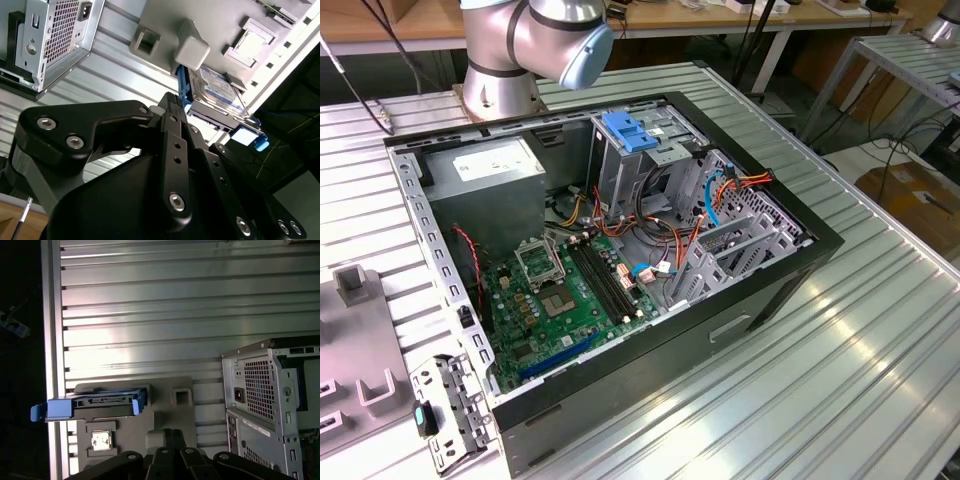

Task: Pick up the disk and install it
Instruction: 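Reach for the disk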

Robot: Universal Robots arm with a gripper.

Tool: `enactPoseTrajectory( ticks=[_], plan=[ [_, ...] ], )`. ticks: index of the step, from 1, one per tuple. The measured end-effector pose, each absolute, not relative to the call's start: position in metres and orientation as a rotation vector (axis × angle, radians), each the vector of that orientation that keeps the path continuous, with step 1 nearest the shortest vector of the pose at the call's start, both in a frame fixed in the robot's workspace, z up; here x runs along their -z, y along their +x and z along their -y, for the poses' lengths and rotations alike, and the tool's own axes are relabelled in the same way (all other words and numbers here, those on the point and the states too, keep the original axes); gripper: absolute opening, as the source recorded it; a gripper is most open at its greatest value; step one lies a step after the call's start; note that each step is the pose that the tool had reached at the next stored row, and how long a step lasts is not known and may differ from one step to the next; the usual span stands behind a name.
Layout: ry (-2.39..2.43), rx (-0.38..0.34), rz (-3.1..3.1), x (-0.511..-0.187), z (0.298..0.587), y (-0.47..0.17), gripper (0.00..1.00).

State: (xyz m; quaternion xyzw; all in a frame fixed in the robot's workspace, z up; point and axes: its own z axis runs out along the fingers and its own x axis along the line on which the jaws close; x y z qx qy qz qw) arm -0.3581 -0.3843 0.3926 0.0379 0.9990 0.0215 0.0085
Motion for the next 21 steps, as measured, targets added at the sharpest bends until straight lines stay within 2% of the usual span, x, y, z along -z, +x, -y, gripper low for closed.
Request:
enactPoseTrajectory(
  ticks=[21],
  plan=[
    [0.119, -0.067, -3.122, -0.392, 0.374, -0.431, 0.11]
  ],
)
